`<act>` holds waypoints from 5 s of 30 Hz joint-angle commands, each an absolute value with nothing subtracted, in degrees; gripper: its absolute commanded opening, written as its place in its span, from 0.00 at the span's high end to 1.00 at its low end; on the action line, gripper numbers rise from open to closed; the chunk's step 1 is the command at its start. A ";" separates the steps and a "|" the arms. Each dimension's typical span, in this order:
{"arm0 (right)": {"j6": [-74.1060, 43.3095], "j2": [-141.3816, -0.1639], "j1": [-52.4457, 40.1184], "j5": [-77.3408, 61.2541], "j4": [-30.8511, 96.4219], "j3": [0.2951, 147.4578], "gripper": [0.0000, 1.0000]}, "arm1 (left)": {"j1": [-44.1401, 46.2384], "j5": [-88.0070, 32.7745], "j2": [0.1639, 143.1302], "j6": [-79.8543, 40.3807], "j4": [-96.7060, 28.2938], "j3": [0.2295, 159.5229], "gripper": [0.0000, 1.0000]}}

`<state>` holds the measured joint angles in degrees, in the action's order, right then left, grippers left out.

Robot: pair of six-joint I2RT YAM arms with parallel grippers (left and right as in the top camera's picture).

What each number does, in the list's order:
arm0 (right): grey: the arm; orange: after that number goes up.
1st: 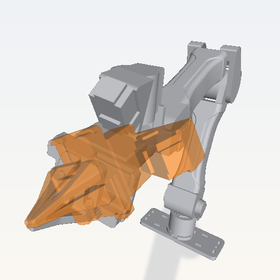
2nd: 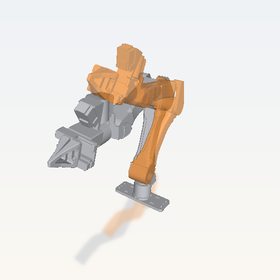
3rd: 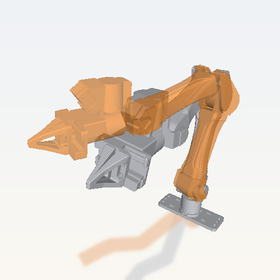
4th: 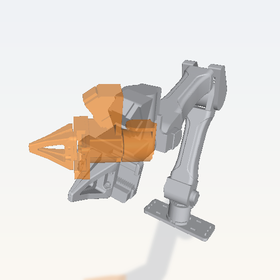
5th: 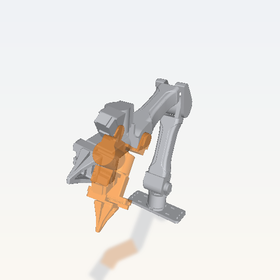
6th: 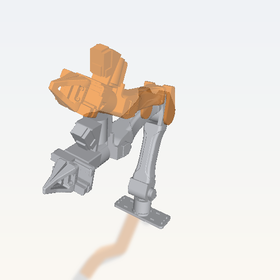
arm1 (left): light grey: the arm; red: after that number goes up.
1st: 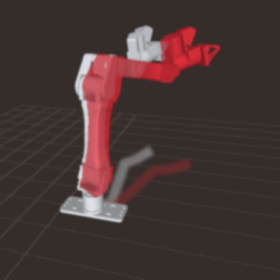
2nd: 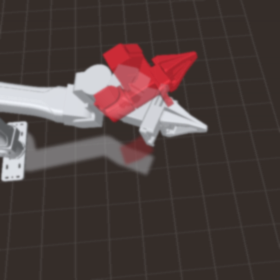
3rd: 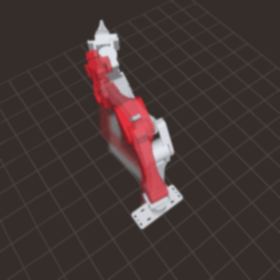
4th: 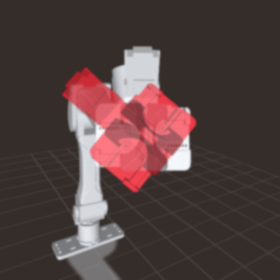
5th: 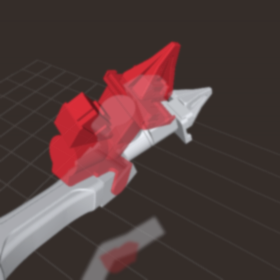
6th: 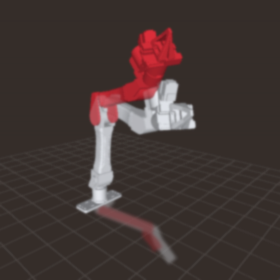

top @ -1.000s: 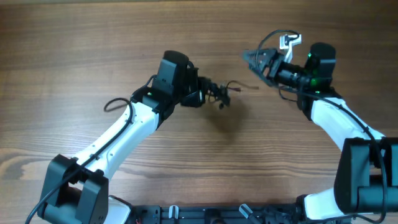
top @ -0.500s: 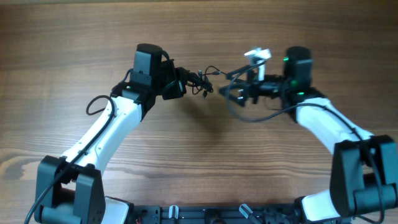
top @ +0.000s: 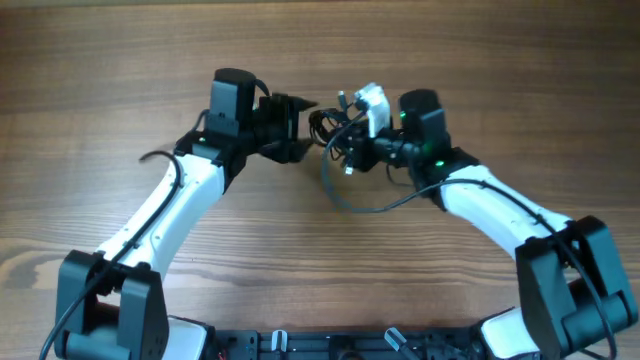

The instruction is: Untangle cables

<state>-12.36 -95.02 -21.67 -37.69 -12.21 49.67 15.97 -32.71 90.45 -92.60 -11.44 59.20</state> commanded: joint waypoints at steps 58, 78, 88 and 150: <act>-10.46 -85.52 -14.81 -40.45 10.41 51.83 0.00 | 6.00 -38.04 93.43 -6.90 -17.93 59.27 0.96; 10.31 -76.73 -23.42 -36.25 17.61 51.83 0.96 | 11.84 -69.41 93.45 5.76 -19.62 59.24 0.96; -22.92 -76.62 -15.88 10.46 31.20 51.86 0.96 | 11.77 -31.31 93.45 -28.14 -26.00 59.27 0.96; 0.43 -77.93 -14.66 -34.96 16.60 50.87 0.56 | 12.62 -65.89 93.45 5.50 -11.35 59.24 0.96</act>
<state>-1.39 -76.86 -14.63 -30.96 17.02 51.00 12.78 -61.76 93.56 4.49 -11.38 58.87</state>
